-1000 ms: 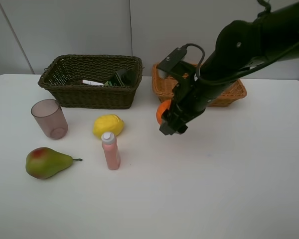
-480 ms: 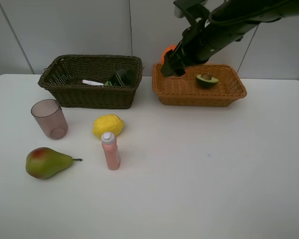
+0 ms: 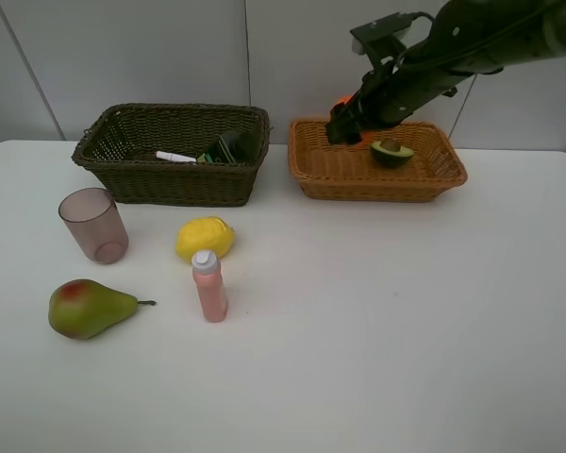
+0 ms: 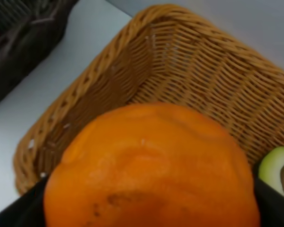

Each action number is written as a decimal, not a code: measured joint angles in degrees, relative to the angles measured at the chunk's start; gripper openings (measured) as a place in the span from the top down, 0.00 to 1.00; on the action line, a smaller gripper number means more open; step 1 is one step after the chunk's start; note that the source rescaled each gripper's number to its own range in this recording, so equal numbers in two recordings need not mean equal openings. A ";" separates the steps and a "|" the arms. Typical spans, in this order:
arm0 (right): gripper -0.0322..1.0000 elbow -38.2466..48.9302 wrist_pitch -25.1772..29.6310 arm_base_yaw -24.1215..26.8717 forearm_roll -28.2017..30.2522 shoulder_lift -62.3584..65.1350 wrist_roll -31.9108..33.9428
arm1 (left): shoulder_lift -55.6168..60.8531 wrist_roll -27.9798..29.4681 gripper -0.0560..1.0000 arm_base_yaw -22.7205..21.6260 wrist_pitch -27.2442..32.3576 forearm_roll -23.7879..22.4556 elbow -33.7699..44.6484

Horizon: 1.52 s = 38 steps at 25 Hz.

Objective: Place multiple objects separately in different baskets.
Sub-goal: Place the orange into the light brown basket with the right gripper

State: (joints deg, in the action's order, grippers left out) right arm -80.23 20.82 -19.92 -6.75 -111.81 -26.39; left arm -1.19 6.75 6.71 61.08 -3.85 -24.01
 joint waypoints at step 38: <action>0.01 -0.02 -5.04 0.22 1.48 -4.01 0.25 | 0.00 0.00 0.00 0.00 0.00 0.00 0.00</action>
State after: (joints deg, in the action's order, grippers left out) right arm -80.25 15.78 -19.70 -5.28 -115.82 -26.14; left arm -1.19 6.75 6.71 61.08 -3.85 -24.01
